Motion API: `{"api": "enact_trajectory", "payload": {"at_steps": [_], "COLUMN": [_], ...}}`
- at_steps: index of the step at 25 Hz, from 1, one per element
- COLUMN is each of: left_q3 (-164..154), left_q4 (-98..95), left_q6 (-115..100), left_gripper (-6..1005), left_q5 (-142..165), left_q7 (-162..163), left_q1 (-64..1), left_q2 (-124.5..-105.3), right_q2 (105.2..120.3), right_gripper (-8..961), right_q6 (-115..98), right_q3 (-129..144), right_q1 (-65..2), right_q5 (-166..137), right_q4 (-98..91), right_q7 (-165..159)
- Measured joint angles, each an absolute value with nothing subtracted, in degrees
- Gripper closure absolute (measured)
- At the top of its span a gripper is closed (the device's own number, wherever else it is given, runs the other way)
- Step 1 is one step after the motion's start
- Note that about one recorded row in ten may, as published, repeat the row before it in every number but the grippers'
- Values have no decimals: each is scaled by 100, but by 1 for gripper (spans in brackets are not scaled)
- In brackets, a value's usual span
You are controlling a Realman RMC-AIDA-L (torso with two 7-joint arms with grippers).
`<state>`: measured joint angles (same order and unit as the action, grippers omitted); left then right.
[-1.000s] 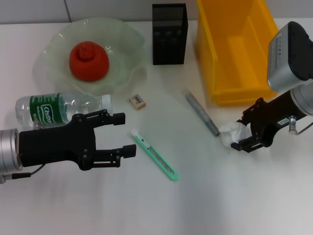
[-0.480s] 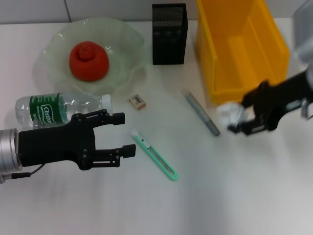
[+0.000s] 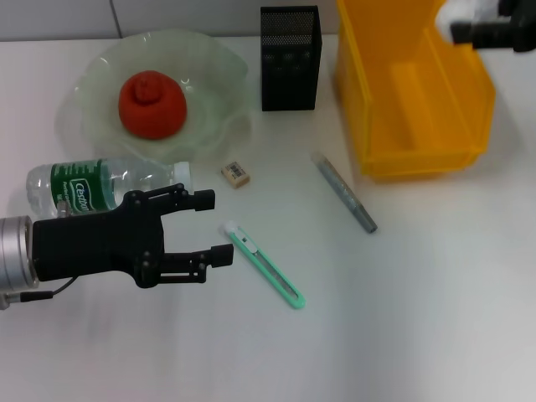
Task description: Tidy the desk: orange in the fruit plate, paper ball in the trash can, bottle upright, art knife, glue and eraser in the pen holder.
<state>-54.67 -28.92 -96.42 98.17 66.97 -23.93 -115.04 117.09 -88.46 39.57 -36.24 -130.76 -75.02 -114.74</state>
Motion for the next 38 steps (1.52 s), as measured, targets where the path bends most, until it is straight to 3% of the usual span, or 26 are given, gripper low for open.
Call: {"api": "enact_trajectory", "payload": {"at_steps": [15, 20, 23, 25, 26, 28, 30, 31, 32, 35, 38], "left_q3": [-5467, -5474, -5478, -5470, -5469, -5468, -5467, -5467, -5467, -5467, -5466], "left_q4": [-2909, -2933, -2958, -2965, -2965, -2965, -2965, -2965, -2965, -2970, -2984], "left_q6": [-9631, -9626, -9626, -9616, -9612, -9610, -9608, -9608, -9607, -9604, -9593], "left_gripper": [161, 162, 162, 163, 163, 163, 164, 164, 164, 165, 165], "left_q5": [9817, 9817, 9817, 9817, 9817, 9817, 9817, 9818, 9818, 9818, 9818], "left_q7": [6755, 6757, 6758, 6759, 6759, 6760, 6768, 6772, 6774, 6788, 6824], "left_q1": [-2426, -2433, -2435, -2458, -2469, -2473, -2481, -2485, -2486, -2505, -2535], "left_q2": [-11508, -11506, -11508, -11514, -11514, -11514, -11513, -11510, -11506, -11490, -11476], "right_q2": [11850, 11900, 11884, 11807, 11654, 11568, 11300, 11077, 10997, 10953, 11111], "right_gripper": [425, 209, 165, 136, 121, 121, 121, 121, 121, 120, 120], "right_q6": [-6917, -6643, -6666, -6902, -7462, -7785, -8669, -9464, -9817, -10121, -10109], "right_q3": [4566, 4521, 4385, 4248, 4174, 4160, 4146, 4149, 4163, 4188, 4193], "right_q1": [-3667, -3600, -3433, -3237, -3048, -2967, -2880, -2863, -2857, -2815, -2723], "right_q5": [-13297, -12883, -11897, -10814, -9705, -9267, -8555, -8292, -8279, -8582, -9368], "right_q4": [-6747, -6655, -6457, -6164, -5659, -5379, -4588, -3797, -3415, -2927, -2623], "right_q7": [-11500, -11285, -10917, -10413, -9811, -9514, -8883, -8285, -7962, -7283, -6426]}}
